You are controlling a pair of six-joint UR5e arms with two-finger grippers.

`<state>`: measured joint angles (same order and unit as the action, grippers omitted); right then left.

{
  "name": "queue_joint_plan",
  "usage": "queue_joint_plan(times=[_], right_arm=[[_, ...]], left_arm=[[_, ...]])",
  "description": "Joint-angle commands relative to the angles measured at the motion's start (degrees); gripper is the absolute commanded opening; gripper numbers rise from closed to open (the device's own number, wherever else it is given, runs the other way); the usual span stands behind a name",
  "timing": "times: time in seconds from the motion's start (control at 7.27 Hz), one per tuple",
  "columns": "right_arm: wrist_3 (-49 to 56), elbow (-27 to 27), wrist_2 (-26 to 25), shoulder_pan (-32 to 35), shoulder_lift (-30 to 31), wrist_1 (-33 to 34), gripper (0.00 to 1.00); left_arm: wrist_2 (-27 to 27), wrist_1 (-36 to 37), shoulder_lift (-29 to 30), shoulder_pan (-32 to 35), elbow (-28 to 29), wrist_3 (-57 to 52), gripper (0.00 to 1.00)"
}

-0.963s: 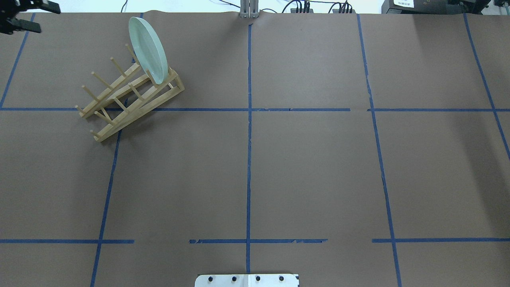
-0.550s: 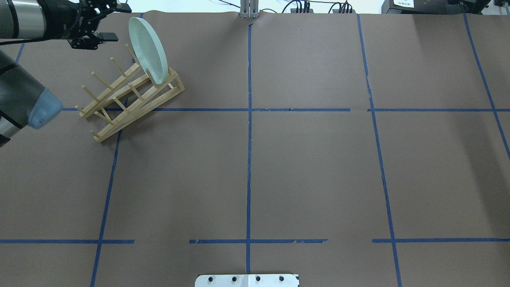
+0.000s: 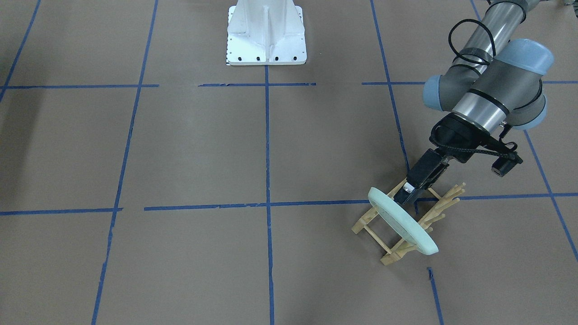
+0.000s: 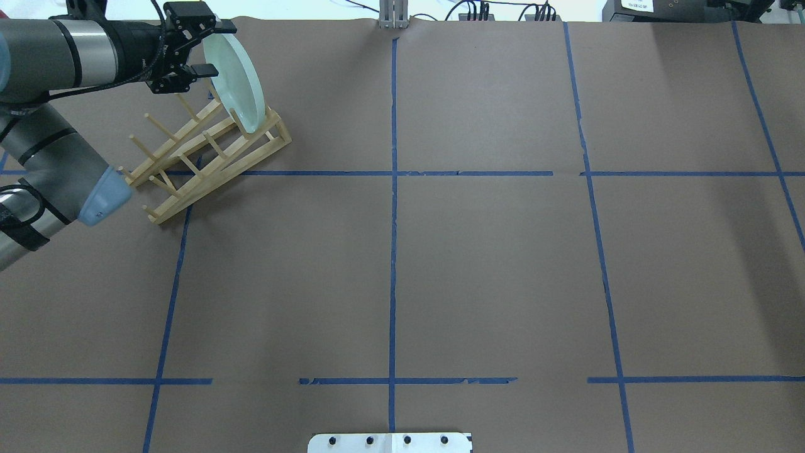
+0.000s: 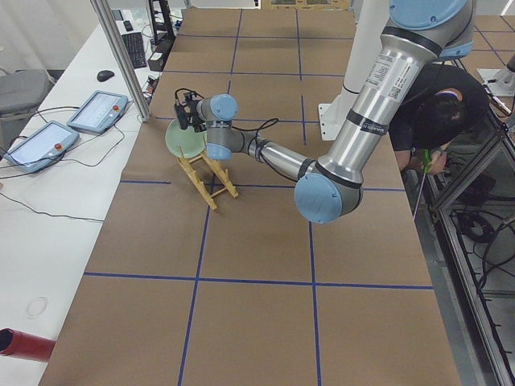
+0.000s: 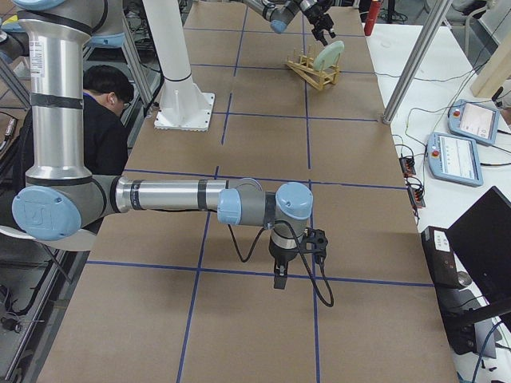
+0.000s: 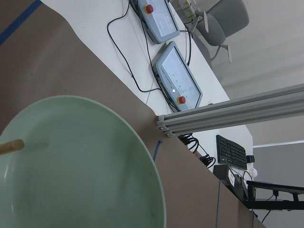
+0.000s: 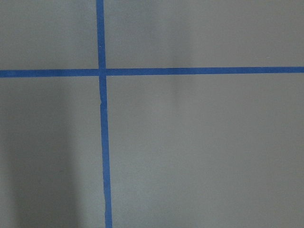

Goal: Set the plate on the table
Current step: 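Reach the left gripper toward the top rim of the green plate, then close the left gripper on the green plate's rim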

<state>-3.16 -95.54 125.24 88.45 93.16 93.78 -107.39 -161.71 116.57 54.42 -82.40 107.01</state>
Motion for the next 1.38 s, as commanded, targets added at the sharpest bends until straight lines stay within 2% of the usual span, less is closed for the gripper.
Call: queue_joint_plan(times=[0.0,0.55,1.24], right_arm=[[0.0,0.0,0.0,0.0,0.0,0.1,1.00],[0.0,0.0,0.0,0.0,0.0,0.0,1.00],[0.0,0.0,0.0,0.1,0.0,0.1,1.00]], left_arm=[[0.3,-1.6,0.9,-0.4,2.4,0.2,0.66],[0.3,-2.9,1.2,-0.4,3.4,0.1,0.29],[0.3,-4.4,0.9,-0.3,3.4,0.0,0.24]])
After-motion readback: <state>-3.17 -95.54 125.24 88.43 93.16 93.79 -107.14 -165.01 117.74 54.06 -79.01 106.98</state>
